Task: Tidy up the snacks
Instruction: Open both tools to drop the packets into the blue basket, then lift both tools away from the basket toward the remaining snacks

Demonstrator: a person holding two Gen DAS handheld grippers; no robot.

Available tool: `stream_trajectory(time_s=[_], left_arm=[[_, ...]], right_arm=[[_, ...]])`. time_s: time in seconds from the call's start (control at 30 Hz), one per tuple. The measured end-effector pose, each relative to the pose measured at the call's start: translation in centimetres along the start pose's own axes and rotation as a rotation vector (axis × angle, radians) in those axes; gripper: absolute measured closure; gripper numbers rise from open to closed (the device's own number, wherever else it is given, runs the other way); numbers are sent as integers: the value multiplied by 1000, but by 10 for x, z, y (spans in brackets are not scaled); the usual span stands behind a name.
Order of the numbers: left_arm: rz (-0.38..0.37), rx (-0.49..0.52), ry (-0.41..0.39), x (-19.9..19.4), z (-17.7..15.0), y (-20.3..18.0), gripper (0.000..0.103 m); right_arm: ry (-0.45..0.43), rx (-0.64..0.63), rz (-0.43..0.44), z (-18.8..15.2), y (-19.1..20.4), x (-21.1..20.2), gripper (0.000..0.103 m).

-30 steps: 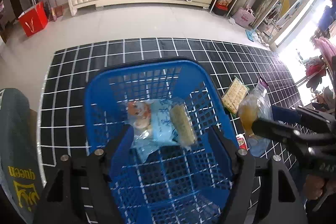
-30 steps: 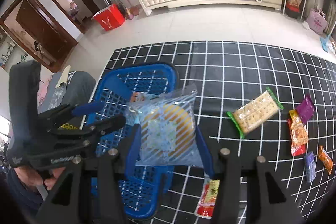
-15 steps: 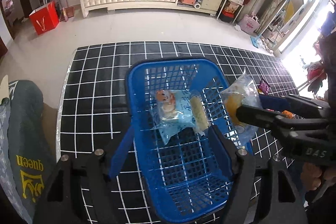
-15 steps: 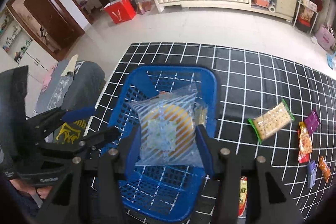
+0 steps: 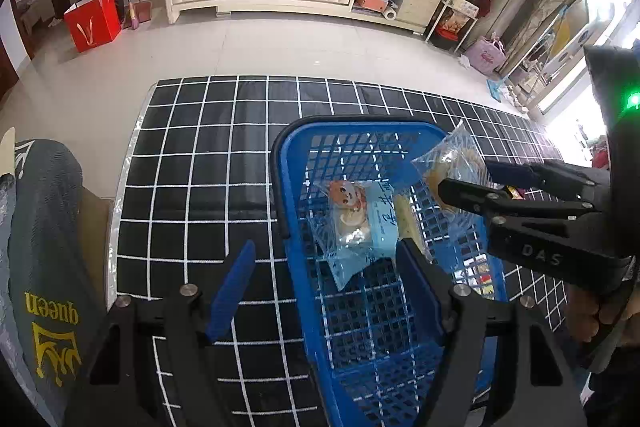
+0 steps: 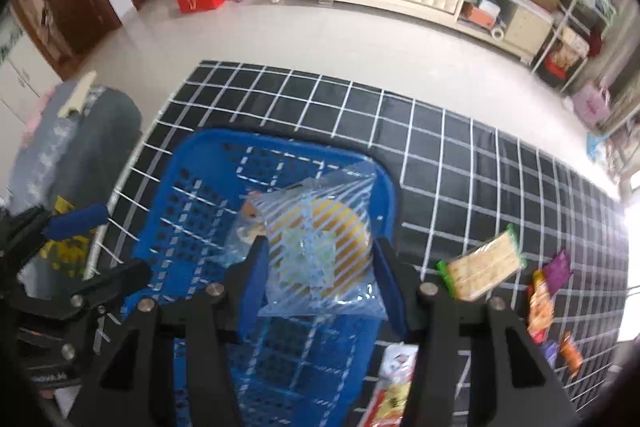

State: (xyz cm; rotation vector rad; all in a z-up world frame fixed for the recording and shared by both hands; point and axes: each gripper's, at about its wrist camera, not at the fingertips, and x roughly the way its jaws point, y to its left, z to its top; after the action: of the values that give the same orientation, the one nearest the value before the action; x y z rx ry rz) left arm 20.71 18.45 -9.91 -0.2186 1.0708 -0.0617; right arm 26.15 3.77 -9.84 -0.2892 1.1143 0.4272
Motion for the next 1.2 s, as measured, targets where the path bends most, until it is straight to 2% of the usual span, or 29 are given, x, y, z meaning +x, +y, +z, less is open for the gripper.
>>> stream_trajectory(time_s=[0.1,0.17,0.23,0.5,0.87,1.2], left_arm=[[-2,3,6,7,3,-3,32],[3,10,12,10,4,-6,32],[11,23,13,10,3,-11,32],[3,18,4,-6,-7,-25,32],[18,67,-48,-50,-19,-73,32],[9,123,-51,-65,-34,-135,32]], right_arm=[[-20,-12,-44,5,-2,5,43],[-30,-6,-72,5,-6,5,21],[-55,1,-90,3,-10,1,16],[-59,52,-26,-17,-25,-27,16],[-107,101,16,-63,-49,-90,16],[-122,221,68,-109,-105,-129,16]])
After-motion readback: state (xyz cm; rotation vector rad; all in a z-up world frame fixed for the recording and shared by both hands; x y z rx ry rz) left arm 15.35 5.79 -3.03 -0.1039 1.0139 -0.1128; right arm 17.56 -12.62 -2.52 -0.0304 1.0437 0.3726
